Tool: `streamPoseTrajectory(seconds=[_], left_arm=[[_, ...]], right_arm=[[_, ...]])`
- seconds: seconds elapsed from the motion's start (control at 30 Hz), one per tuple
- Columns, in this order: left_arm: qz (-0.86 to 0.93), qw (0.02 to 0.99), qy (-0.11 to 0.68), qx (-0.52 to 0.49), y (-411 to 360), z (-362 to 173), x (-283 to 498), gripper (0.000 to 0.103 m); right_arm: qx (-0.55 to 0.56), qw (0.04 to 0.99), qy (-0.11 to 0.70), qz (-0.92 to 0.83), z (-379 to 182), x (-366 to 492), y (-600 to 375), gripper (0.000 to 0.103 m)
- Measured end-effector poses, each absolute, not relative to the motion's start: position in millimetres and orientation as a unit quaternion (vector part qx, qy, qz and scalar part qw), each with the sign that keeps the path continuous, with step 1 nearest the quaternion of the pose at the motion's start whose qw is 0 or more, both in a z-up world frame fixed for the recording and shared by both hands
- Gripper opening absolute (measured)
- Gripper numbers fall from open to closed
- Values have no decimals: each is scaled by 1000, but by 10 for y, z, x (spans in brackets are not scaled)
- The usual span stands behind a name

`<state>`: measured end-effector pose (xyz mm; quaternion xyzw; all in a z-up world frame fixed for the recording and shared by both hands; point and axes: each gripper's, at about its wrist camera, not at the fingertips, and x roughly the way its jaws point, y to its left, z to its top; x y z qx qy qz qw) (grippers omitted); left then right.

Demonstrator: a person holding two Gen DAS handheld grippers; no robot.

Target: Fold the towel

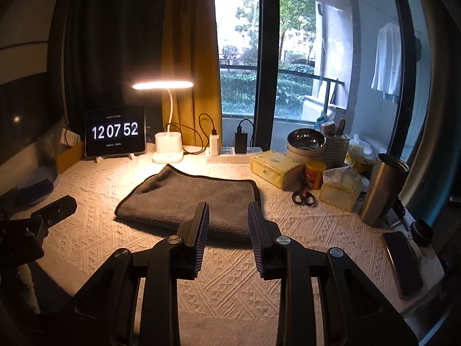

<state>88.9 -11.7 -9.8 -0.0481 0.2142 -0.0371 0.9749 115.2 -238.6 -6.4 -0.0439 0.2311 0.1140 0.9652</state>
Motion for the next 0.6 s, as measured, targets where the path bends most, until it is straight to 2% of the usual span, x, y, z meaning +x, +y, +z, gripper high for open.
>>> streamPoseTrajectory(seconds=[0.2, 0.4, 0.47, 0.6], left_arm=[[-20, 984, 172, -47, -98, 32, 690, 94], [3, 988, 148, -44, -66, 130, 581, 95], [12, 990, 138, -34, -83, 166, 543, 95], [11, 992, 123, -32, -78, 229, 473, 95]], right_arm=[[-43, 970, 209, 116, 12, 969, -2431, 30], [-42, 978, 173, 111, 128, 782, -2486, 31], [-39, 980, 164, 109, 169, 743, -2523, 35], [-34, 983, 147, 104, 253, 670, -2579, 37]])
